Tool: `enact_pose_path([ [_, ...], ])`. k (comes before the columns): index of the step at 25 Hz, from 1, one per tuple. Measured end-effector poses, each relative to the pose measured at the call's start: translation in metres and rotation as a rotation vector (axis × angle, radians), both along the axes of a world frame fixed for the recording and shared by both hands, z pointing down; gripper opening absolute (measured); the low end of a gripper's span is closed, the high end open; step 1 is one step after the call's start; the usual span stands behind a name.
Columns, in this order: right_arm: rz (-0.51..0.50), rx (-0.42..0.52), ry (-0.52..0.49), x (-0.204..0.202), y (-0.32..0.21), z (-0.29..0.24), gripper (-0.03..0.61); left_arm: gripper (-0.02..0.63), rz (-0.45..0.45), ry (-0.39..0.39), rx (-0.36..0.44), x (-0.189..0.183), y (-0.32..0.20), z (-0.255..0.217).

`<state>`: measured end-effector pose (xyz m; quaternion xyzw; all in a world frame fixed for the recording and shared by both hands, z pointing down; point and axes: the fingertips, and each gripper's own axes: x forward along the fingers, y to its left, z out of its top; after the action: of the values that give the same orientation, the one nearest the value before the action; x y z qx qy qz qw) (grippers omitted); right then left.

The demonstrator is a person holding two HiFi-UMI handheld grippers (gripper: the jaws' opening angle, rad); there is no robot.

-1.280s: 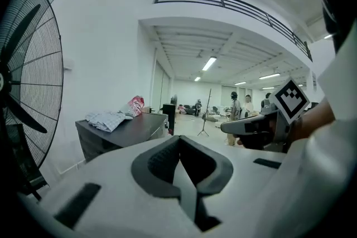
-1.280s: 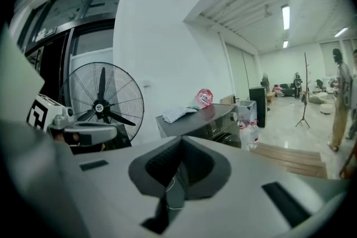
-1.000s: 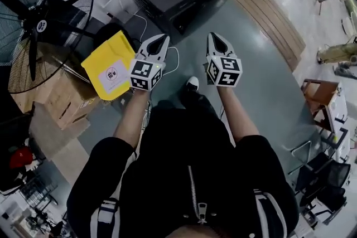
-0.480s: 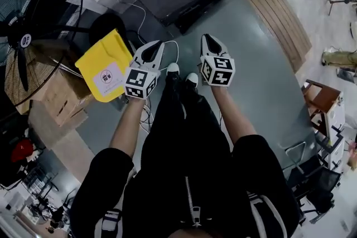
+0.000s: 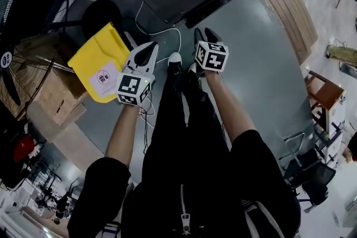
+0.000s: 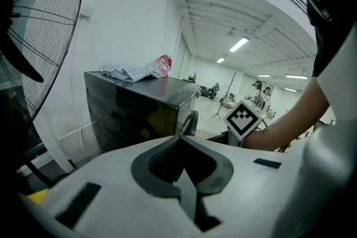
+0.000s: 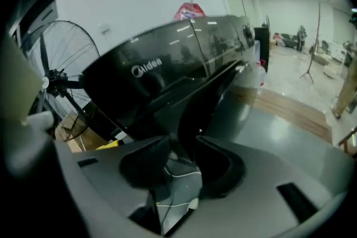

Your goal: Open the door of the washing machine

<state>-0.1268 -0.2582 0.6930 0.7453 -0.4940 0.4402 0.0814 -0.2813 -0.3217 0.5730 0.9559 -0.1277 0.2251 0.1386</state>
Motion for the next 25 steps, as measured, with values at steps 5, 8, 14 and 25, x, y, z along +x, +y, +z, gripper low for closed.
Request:
enact_pose_path([
  [5,0.131,-0.103,-0.040,0.016,-0.010,0.056,0.156,0.005,-0.032,-0.024,-0.031,-0.020,-0.010,0.022],
  [8,0.147,-0.129,-0.024,0.023,-0.022,0.076,0.156,0.005,-0.050,-0.040,-0.057,-0.035,-0.016,0.035],
  [14,0.228,-0.179,-0.011,0.035,-0.027,0.098,0.111,0.005,-0.054,-0.072,-0.084,-0.052,-0.027,0.057],
  [25,0.280,-0.195,0.023,0.037,-0.029,0.099,0.118,0.005,-0.005,-0.068,-0.101,-0.040,-0.029,0.060],
])
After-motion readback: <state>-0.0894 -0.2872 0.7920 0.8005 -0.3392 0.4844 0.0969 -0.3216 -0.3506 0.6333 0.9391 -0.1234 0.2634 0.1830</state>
